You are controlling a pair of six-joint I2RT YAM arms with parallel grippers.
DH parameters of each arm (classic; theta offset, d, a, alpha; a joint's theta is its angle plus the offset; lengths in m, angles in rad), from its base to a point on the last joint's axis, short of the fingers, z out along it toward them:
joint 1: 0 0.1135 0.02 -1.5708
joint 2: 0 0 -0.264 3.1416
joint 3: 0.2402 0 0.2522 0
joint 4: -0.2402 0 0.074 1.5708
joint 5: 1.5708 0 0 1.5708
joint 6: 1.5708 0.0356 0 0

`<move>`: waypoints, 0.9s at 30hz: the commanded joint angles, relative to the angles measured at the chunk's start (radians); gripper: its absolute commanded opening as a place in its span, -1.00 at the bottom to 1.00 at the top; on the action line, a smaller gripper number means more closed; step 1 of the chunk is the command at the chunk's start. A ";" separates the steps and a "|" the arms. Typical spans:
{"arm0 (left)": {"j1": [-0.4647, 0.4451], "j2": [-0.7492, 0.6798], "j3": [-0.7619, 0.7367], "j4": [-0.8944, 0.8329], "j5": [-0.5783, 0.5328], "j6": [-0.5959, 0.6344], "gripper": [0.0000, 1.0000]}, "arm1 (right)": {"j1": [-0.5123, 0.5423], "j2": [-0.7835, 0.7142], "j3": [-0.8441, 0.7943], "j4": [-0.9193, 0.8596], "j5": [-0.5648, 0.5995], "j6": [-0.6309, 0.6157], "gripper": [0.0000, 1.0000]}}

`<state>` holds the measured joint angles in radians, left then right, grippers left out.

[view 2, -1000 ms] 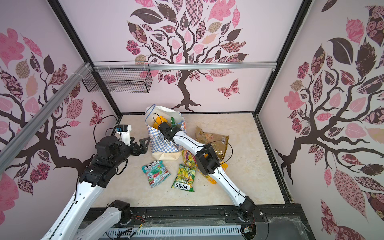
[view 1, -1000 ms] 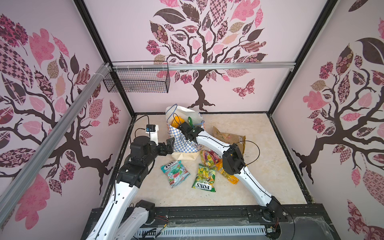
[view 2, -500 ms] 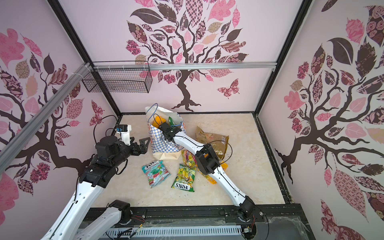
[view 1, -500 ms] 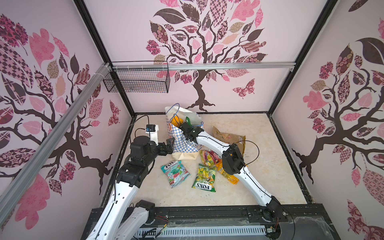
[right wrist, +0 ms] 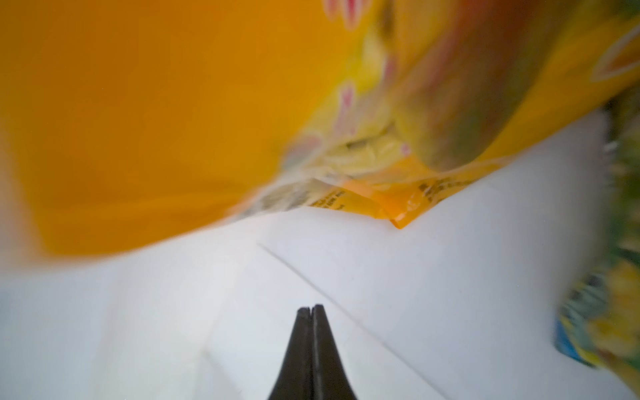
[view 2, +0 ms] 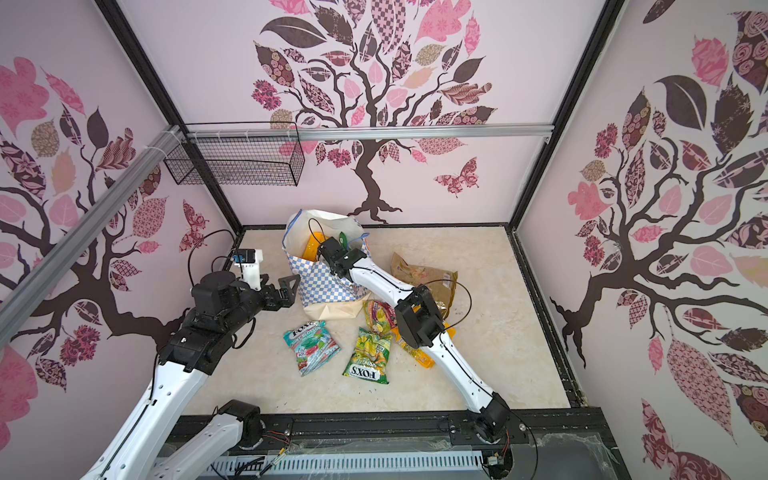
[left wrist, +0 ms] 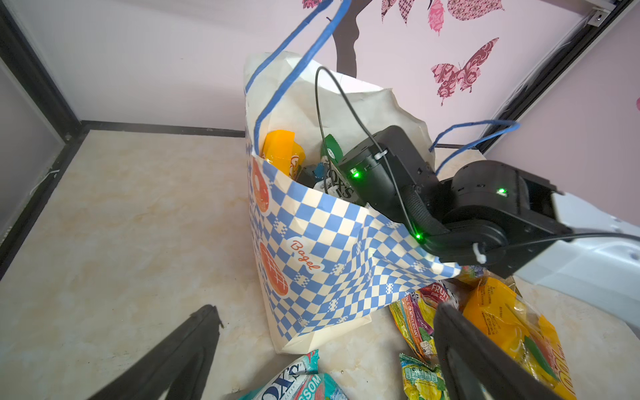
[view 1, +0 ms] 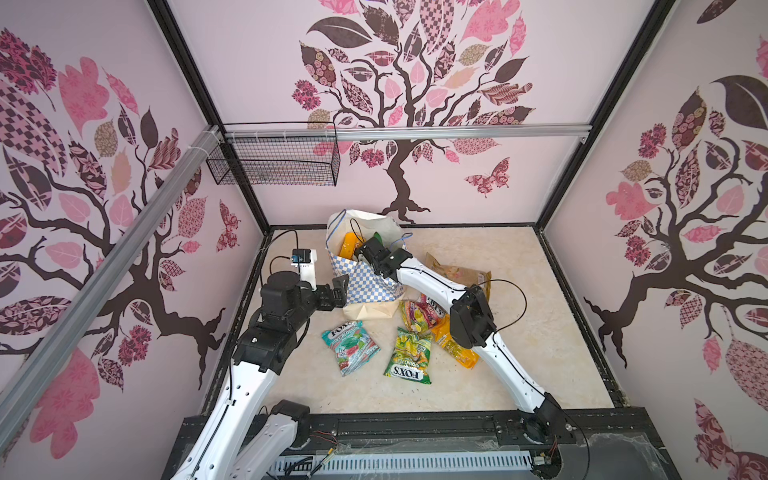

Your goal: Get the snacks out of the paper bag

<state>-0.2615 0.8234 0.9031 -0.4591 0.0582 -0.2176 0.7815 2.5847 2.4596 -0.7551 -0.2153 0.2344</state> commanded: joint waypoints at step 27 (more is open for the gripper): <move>0.008 -0.026 0.028 0.013 0.005 -0.005 0.96 | -0.007 -0.366 0.046 0.051 0.092 -0.030 -1.00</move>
<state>-0.2596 0.8120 0.9031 -0.4587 0.0578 -0.2176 0.7795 2.3299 2.4603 -0.6991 -0.1516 0.2245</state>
